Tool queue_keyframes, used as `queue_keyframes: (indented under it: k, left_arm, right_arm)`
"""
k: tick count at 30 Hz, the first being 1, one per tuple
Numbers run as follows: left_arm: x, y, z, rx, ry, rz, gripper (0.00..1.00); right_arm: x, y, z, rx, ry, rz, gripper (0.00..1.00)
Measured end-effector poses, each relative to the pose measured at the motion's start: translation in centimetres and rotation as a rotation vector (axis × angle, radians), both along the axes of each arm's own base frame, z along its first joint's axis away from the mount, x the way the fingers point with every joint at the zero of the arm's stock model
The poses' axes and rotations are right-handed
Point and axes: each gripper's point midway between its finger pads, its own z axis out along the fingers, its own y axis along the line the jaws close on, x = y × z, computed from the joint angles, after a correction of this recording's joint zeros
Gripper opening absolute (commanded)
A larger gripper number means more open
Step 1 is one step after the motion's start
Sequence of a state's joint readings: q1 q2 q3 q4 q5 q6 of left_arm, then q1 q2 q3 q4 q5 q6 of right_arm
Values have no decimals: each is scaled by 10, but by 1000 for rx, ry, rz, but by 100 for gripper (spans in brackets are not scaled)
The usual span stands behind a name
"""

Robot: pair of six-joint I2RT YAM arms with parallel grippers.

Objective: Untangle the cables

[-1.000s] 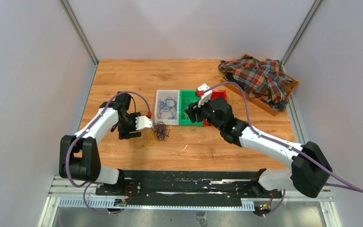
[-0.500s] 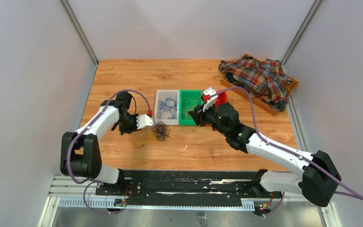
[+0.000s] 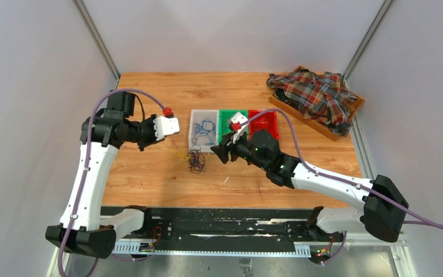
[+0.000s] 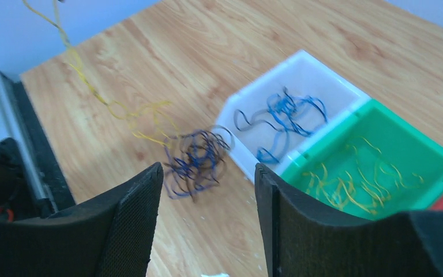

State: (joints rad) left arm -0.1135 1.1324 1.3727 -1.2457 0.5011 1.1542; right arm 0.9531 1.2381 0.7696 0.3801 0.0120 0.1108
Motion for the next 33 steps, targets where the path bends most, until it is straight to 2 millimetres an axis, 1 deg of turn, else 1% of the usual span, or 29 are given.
queue_keyframes:
  k: [3,6,9,12,14,17,19,23,29,33]
  left_arm:
    - [-16,-11,16,-54,-3,-17,0]
    - [-33,-23,32,-106,-10,-38,0]
    - [-44,-31,51,-153,-33,-49,0]
    - [-51,-36,69,-199,-64,-50,0]
    - [-53,-36,73,-211,-67,-48,0]
    - [-56,-39,80,-234,-68,-48,0]
    - [-58,-41,86,-251,-67,-44,0]
    - [-61,-46,104,-292,-90,-47,0]
    - [-69,-52,136,-356,-139,-59,0]
    - [-71,-55,157,-393,-166,-66,0]
  right_arm:
    - [-11,21,19,45,-32,76,64]
    - [-26,49,47,105,-77,178,64]
    - [-43,79,74,164,-119,289,64]
    - [-60,102,89,201,-141,385,64]
    - [-66,115,93,212,-147,430,64]
    - [-71,130,90,213,-146,468,59]
    - [-69,138,83,202,-136,473,53]
    - [-61,151,66,179,-121,462,43]
    - [-47,158,34,147,-102,405,35]
    - [-40,156,0,108,-78,366,30]
